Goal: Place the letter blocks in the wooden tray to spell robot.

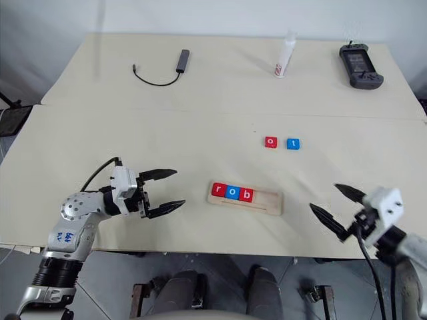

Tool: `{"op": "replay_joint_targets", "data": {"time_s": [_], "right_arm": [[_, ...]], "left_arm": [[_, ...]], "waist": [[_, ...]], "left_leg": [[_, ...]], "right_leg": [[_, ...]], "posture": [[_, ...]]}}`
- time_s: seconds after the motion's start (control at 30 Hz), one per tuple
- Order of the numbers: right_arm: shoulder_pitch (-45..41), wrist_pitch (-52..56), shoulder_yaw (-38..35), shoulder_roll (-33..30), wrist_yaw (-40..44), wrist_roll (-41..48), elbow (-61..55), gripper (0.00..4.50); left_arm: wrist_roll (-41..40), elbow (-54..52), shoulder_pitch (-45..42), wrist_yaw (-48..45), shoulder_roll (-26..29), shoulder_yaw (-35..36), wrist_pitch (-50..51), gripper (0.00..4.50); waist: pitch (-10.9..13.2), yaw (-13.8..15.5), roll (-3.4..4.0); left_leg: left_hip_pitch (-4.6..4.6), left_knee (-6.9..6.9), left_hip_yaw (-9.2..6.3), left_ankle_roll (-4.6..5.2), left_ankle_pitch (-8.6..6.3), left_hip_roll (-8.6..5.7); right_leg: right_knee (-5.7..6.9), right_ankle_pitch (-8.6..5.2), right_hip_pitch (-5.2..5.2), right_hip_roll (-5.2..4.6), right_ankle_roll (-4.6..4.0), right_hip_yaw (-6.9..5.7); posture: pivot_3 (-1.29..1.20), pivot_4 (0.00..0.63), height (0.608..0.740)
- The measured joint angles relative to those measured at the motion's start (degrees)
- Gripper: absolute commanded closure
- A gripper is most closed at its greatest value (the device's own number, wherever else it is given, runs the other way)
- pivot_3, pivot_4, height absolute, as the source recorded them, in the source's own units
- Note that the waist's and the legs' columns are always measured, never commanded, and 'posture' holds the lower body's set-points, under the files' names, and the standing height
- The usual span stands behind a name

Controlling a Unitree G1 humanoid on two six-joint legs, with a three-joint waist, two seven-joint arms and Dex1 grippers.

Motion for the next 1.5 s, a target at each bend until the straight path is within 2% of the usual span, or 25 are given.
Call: {"op": "replay_joint_targets", "data": {"time_s": [0.2, 0.37, 0.57, 0.67, 0.77, 0.83, 0.93, 1.27, 1.5], "right_arm": [[4.46, -7.97, -1.73, 3.47, -2.04, -0.77, -0.27, 0.04], [-0.32, -5.87, 1.76, 2.44, -5.10, -0.72, -0.29, 0.04], [-17.83, 11.57, 8.24, -5.79, -9.86, 6.07, -1.03, 0.04], [-27.54, 21.15, 15.31, -10.84, -12.51, 4.90, 0.03, 0.04], [-37.26, 29.66, 23.67, -11.92, -16.30, 0.84, 5.73, 0.04], [-44.90, 33.36, 28.34, -10.18, -19.57, -2.82, 13.11, 0.04], [-50.73, 34.80, 31.78, -8.45, -22.13, -6.19, 19.55, 0.04], [-54.54, 36.94, 34.09, -5.21, -22.57, -8.19, 22.13, 0.04], [-56.75, 41.65, 33.29, 3.58, -28.69, -8.26, 20.41, 0.04]], "left_arm": [[-0.06, 2.59, -1.98, -0.09, -0.20, 0.10, -0.11, 0.00], [0.05, 3.46, -2.30, -0.36, -0.56, -0.22, -0.68, 0.00], [0.09, 2.24, -1.93, 0.38, -0.83, -0.34, 0.13, 0.00], [0.05, 0.35, -1.22, 1.07, -1.03, -0.38, 0.79, 0.00], [0.03, -1.55, 0.11, 2.13, -1.11, -0.21, 1.41, 0.00], [0.10, -2.74, 0.92, 2.95, -1.39, -0.39, 1.53, 0.00], [0.12, -4.97, 2.14, 4.03, -1.44, -0.31, 1.55, 0.00], [0.26, -6.25, 3.63, 6.15, -1.45, -0.26, 1.53, 0.00], [0.52, -6.34, 3.57, 6.81, -1.79, -0.48, 1.39, 0.00]], "waist": [[-0.03, -0.49, 0.04], [-0.03, -1.05, 0.06], [-0.02, -1.40, 0.10], [-0.02, -1.33, 0.10], [-0.02, -1.16, 0.09], [-0.02, -1.34, 0.10], [-0.02, -1.15, 0.12], [-0.02, -1.39, 0.11], [-0.02, -1.52, 0.12]], "left_leg": [[0.13, -0.01, 0.10, -0.02, 0.01, 0.07], [0.22, -0.01, 0.17, -0.02, 0.01, 0.08], [0.34, -0.04, 0.01, -0.01, 0.01, 0.10], [0.32, -0.03, 0.00, 0.00, 0.00, 0.09], [0.14, 0.03, 0.10, 0.01, -0.01, 0.05], [-0.08, 0.07, 0.16, 0.03, 0.01, 0.01], [-0.21, -0.02, 0.01, 0.02, 0.02, 0.02], [-0.25, -0.02, 0.04, 0.03, 0.01, 0.00], [-0.22, -0.03, 0.05, 0.01, 0.01, 0.03]], "right_leg": [[0.08, 0.00, -0.01, 0.06, -0.01, 0.12], [0.13, 0.00, -0.01, 0.06, -0.01, 0.23], [0.20, 0.00, -0.04, 0.06, -0.02, 0.39], [0.19, 0.00, -0.05, 0.06, -0.03, 0.38], [0.17, 0.00, -0.07, 0.01, -0.03, 0.23], [0.19, 0.00, -0.26, -0.04, -0.03, 0.21], [0.11, 0.00, -0.27, -0.04, -0.04, 0.00], [0.05, 0.00, -0.26, -0.03, -0.03, -0.03], [0.08, -0.01, -0.26, 0.00, -0.03, -0.03]], "posture": [[0.00, 0.150, 0.740], [0.00, 0.150, 0.740], [0.00, 0.150, 0.740], [0.00, 0.150, 0.740], [0.00, 0.150, 0.740], [0.00, 0.150, 0.740], [0.00, 0.150, 0.740], [0.00, 0.150, 0.740], [0.00, 0.150, 0.740]]}}
